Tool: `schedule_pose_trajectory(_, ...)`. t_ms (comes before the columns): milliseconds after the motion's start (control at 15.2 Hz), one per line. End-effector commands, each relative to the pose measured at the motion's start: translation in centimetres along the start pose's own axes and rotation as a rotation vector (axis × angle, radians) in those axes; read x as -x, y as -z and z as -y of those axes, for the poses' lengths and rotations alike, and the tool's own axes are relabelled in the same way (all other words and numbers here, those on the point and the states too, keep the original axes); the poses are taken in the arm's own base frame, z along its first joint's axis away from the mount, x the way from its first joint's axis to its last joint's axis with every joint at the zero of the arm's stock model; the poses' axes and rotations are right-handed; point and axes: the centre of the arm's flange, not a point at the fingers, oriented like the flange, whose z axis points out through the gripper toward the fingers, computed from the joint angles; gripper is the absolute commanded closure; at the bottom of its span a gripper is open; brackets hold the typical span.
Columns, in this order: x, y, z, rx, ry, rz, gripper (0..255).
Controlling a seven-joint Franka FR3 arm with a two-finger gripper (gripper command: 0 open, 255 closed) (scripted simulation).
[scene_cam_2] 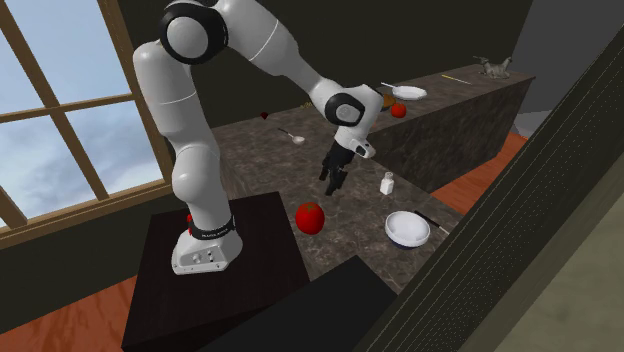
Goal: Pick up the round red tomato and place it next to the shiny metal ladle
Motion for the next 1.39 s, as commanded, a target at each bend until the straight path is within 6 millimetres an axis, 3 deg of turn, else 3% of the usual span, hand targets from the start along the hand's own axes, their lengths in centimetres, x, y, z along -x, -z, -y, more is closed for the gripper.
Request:
schedule_pose_trajectory(0,-1.8,-2.7,0.0,-0.007,-0.028,0.048,0)
schedule_pose_trajectory(528,-1.9,-7.2,0.1,-0.008,-0.032,0.057,0)
schedule_pose_trajectory(1056,-1.9,-7.2,0.1,-0.008,-0.032,0.057,0)
schedule_pose_trajectory(1122,-1.9,-7.2,0.1,-0.008,-0.032,0.057,255)
schedule_pose_trajectory(1320,-1.9,-7.1,0.1,-0.008,-0.032,0.057,255)
